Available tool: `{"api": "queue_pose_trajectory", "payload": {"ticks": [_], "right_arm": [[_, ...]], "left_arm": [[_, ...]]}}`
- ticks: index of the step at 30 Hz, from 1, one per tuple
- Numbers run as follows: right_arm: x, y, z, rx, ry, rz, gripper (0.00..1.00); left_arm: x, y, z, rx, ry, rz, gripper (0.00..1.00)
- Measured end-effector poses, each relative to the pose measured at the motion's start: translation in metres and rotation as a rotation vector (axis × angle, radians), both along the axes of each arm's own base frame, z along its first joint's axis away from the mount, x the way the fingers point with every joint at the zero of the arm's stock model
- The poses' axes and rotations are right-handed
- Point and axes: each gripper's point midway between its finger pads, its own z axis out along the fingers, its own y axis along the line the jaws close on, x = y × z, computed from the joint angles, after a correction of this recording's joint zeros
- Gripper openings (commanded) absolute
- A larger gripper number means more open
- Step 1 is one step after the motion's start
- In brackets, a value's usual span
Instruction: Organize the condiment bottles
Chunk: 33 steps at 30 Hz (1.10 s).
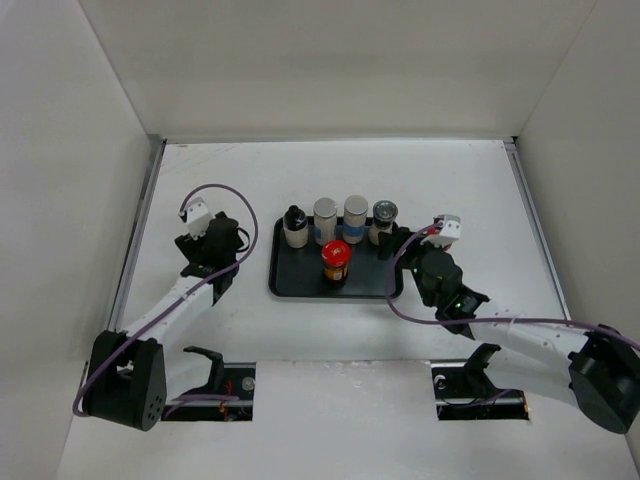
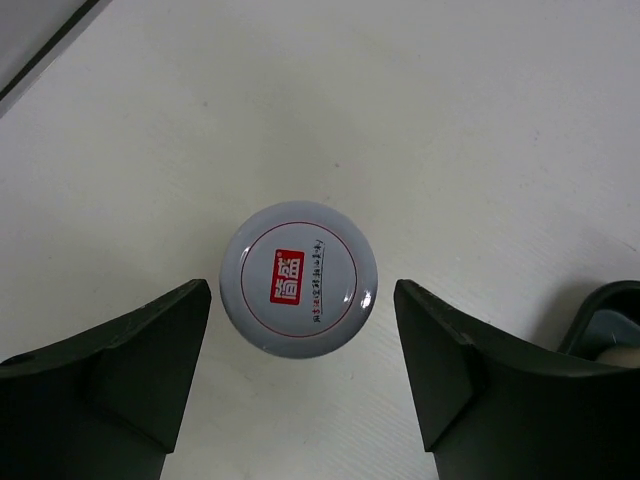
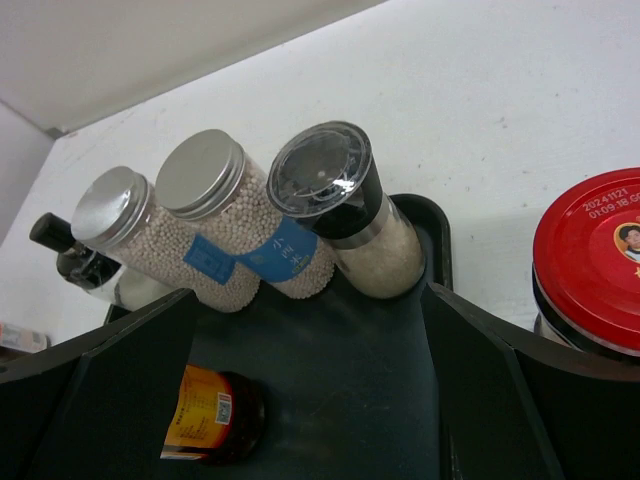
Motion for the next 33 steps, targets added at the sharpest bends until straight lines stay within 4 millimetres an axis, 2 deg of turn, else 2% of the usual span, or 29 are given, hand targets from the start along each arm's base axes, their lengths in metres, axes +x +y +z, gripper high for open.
{"api": "queue_pose_trajectory", "payload": {"ticks": [2, 6, 8, 13, 15, 19, 22, 24, 28, 33], "right_arm": [[0.000, 0.002, -0.004, -0.009, 0.010, 0.007, 1.00], [0.001, 0.005, -0.010, -0.022, 0.024, 0.017, 1.00], [0.001, 0.006, -0.009, -0.024, 0.023, 0.020, 1.00], [0.001, 0.006, -0.009, -0.026, 0.022, 0.020, 1.00], [0.001, 0.006, -0.009, -0.029, 0.022, 0.021, 1.00], [0.002, 0.007, -0.011, -0.036, 0.027, 0.021, 1.00], [0.000, 0.010, -0.011, -0.045, 0.024, 0.031, 1.00], [-0.002, 0.012, -0.009, -0.054, 0.016, 0.036, 1.00], [-0.003, 0.014, -0.005, -0.060, 0.000, 0.040, 1.00], [-0.004, 0.017, -0.003, -0.070, -0.010, 0.049, 0.99]], "left_arm": [[0.005, 0.001, -0.003, -0.006, -0.003, 0.005, 0.65], [0.012, 0.004, -0.007, -0.006, -0.008, 0.014, 0.45], [0.014, 0.004, -0.007, -0.009, -0.013, 0.010, 0.39], [0.006, -0.006, 0.000, -0.018, -0.014, -0.035, 0.35], [-0.002, -0.016, 0.015, -0.024, -0.049, -0.075, 0.35], [-0.011, -0.049, 0.057, -0.043, -0.167, -0.201, 0.35], [-0.013, -0.084, 0.069, -0.045, -0.185, -0.316, 0.35], [-0.017, -0.108, 0.065, -0.046, -0.166, -0.396, 0.35], [-0.030, -0.152, 0.043, -0.032, -0.090, -0.545, 0.35], [-0.041, -0.190, 0.031, -0.033, -0.063, -0.662, 0.35]]}}
